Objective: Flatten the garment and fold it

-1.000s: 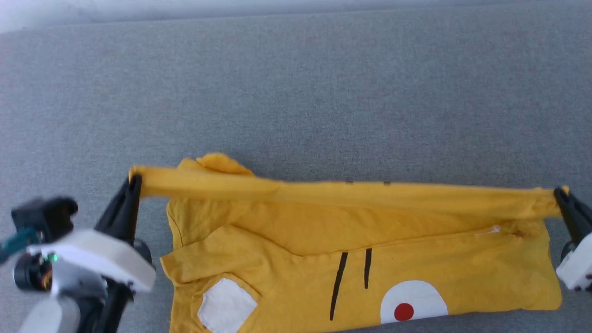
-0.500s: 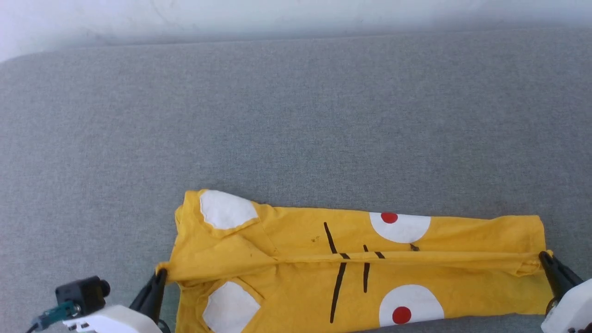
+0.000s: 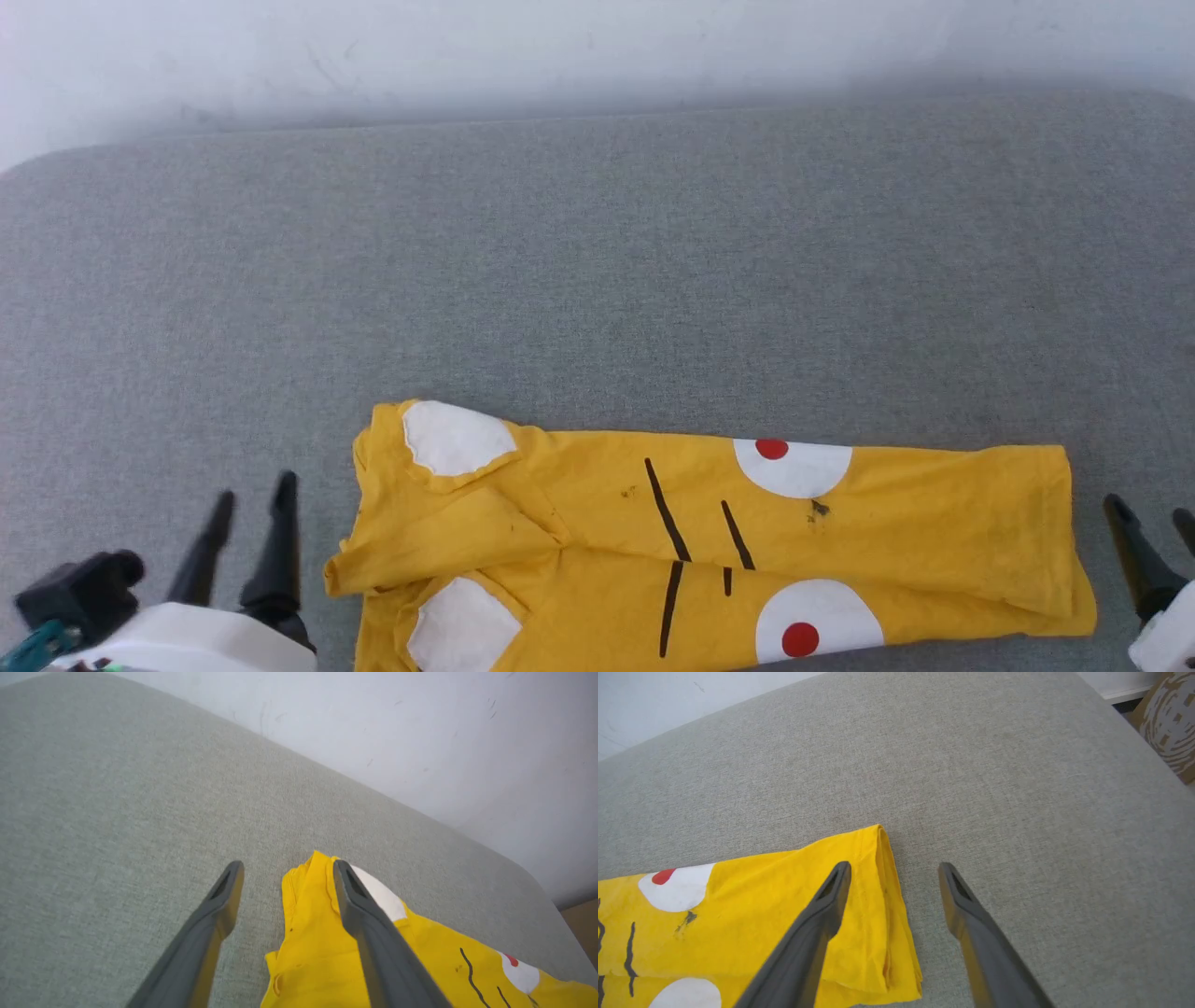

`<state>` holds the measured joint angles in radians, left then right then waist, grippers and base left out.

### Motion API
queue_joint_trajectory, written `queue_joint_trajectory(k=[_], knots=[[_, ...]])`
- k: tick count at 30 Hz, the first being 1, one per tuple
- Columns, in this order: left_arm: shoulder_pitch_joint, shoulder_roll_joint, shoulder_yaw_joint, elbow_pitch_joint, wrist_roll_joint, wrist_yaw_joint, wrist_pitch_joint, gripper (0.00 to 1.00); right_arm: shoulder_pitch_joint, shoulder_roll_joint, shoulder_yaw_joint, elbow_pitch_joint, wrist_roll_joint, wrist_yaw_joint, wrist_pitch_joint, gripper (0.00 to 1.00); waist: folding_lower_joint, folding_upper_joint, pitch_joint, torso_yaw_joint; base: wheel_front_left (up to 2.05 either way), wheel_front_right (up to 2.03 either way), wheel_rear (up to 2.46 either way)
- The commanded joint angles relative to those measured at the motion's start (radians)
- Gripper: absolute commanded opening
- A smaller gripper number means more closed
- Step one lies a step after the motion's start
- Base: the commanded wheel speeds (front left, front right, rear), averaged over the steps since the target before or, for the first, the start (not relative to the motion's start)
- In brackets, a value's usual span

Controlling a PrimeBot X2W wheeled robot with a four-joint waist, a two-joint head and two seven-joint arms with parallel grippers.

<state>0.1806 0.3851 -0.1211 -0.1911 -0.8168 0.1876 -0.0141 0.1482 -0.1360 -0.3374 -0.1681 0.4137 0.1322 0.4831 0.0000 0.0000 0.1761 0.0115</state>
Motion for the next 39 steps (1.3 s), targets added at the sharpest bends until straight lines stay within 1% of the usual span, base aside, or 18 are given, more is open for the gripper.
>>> queue_joint_trajectory(k=[1,4,8,11,17,18,19,20,21,25,28,36,39], knots=[[-0.013,0.004,0.018,-0.022,0.037,0.016,-0.045,1.0,-0.001,-0.003,-0.013,-0.005,-0.014,-0.002,0.003,1.0,0.0,0.0,0.004,0.001,0.0,0.0,0.0],[-0.02,0.008,0.023,-0.048,0.114,0.038,-0.122,1.0,0.002,0.004,-0.019,0.015,-0.032,-0.002,0.007,1.0,0.0,0.0,0.015,0.005,0.0,0.0,0.0],[-0.035,-0.008,0.004,-0.056,0.183,0.055,-0.187,1.0,-0.001,0.003,0.013,0.069,-0.052,-0.002,0.001,1.0,0.0,0.0,0.034,0.015,0.0,0.0,0.0],[-0.044,-0.023,-0.015,-0.043,0.209,0.057,-0.205,1.0,-0.015,-0.007,0.044,0.12,-0.059,-0.002,-0.01,1.0,0.0,0.0,0.047,0.022,0.0,0.0,0.0],[-0.07,-0.033,-0.041,-0.014,0.231,0.054,-0.211,1.0,-0.054,-0.052,0.099,0.246,-0.068,-0.002,-0.029,1.0,0.0,0.0,0.064,0.039,0.0,0.0,0.0],[-0.074,-0.032,-0.043,-0.012,0.232,0.054,-0.21,1.0,-0.06,-0.057,0.106,0.267,-0.062,-0.002,-0.025,0.94,0.0,0.0,0.065,0.041,0.0,0.0,0.0],[-0.077,-0.031,-0.044,-0.01,0.233,0.055,-0.209,1.0,-0.067,-0.061,0.113,0.284,-0.055,-0.002,-0.02,0.46,0.0,0.0,0.066,0.043,0.0,0.0,0.0],[-0.08,-0.03,-0.045,-0.009,0.234,0.056,-0.207,1.0,-0.073,-0.063,0.116,0.297,-0.047,-0.002,-0.018,0.2,0.0,0.0,0.067,0.044,0.0,0.0,0.0],[-0.083,-0.03,-0.046,-0.008,0.236,0.057,-0.206,1.0,-0.08,-0.062,0.114,0.308,-0.038,-0.002,-0.015,0.0,0.0,0.0,0.068,0.045,0.0,0.0,0.0],[-0.09,-0.029,-0.052,-0.006,0.238,0.06,-0.199,1.0,-0.103,-0.064,0.106,0.316,-0.014,-0.002,-0.01,0.0,0.0,0.0,0.065,0.045,0.0,0.0,0.0],[-0.09,-0.03,-0.052,-0.006,0.237,0.064,-0.198,1.0,-0.123,-0.081,0.076,0.304,-0.015,-0.002,-0.018,0.0,0.0,0.0,0.059,0.04,0.0,0.0,0.0],[-0.093,-0.037,-0.068,0.008,0.239,0.065,-0.199,1.0,-0.149,-0.147,-0.107,0.301,-0.053,-0.002,-0.034,0.0,0.0,0.0,0.04,0.038,0.0,0.0,0.0],[-0.09,-0.04,-0.071,0.013,0.238,0.064,-0.2,1.0,-0.145,-0.163,-0.142,0.303,-0.066,-0.002,-0.038,0.0,0.0,0.0,0.035,0.04,0.0,0.0,0.0]])
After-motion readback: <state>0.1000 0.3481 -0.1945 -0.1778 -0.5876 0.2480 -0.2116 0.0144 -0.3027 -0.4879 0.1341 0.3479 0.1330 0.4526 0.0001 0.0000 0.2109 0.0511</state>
